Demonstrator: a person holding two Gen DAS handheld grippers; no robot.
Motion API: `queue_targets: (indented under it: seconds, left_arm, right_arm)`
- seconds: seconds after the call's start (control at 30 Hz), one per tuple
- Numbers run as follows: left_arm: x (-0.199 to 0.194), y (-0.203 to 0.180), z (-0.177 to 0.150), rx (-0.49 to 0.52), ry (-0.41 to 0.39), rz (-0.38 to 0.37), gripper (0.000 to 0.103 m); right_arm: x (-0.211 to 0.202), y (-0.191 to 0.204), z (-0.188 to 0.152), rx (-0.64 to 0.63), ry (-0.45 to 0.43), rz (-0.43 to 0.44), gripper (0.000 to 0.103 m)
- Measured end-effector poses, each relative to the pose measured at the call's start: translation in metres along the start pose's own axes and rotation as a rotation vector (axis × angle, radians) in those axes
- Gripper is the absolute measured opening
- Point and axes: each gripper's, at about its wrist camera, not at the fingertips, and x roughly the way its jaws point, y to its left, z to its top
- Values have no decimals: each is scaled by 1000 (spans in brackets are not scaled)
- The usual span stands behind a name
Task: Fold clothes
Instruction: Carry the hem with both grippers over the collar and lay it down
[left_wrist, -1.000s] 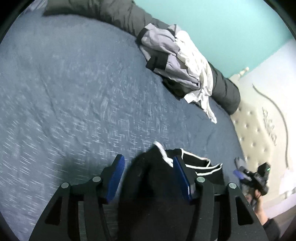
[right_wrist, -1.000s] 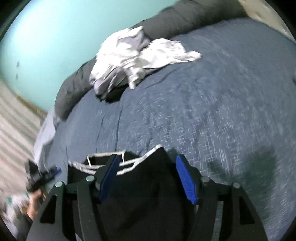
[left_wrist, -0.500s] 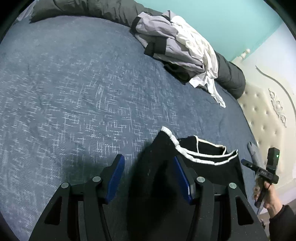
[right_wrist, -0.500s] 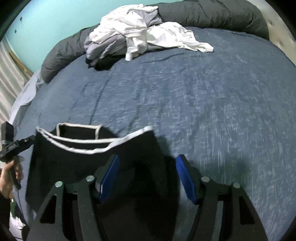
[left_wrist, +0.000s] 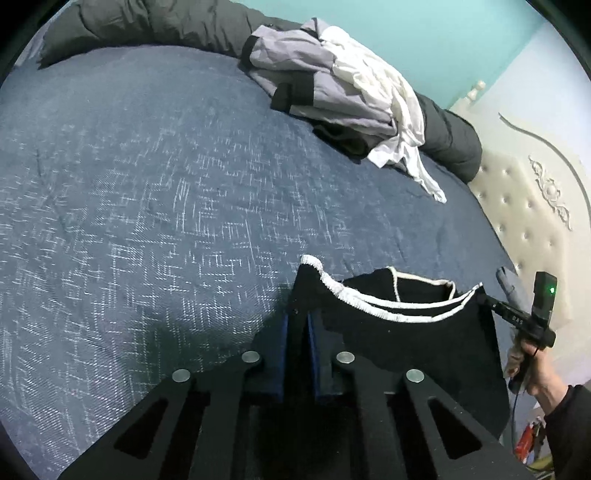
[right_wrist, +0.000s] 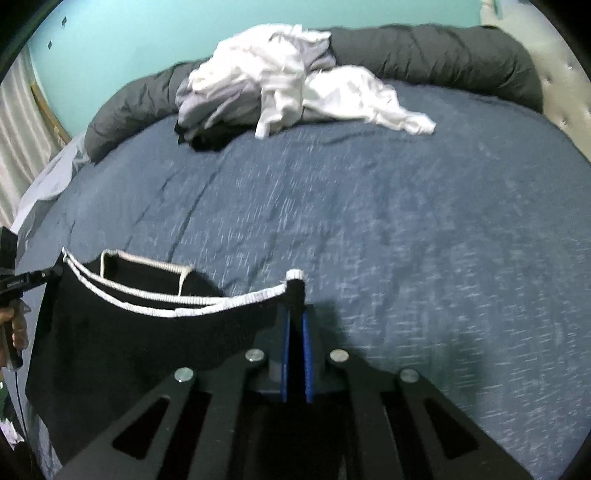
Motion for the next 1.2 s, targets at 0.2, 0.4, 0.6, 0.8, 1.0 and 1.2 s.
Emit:
queue_targets:
  seconds: [0.2,0.4,0.6,0.8,1.0,1.2]
  left_arm:
    - [-12,12,10,-62,-41,-12,6]
    - [8,16,14,-78,-7,12,6]
    - [19,19,10,-88,20,18,8]
    - [-13,10,2,-47,-25,72,24]
    - [-62,1,-31,-35,-70,140,25]
    - [-88,-12,-87,-73,-76,109,25]
  right_arm:
    - [-17,-14,13,55,-45,-35,5]
    - [8,-16,15,67,13,-78,5]
    - [27,-13,8,94,42,-94,7]
    - [-13,19,3,21,-15,-133,37]
    - [-67,65,-26,9,-52,70,37]
    - [-80,130,-85,-65,100,219,17]
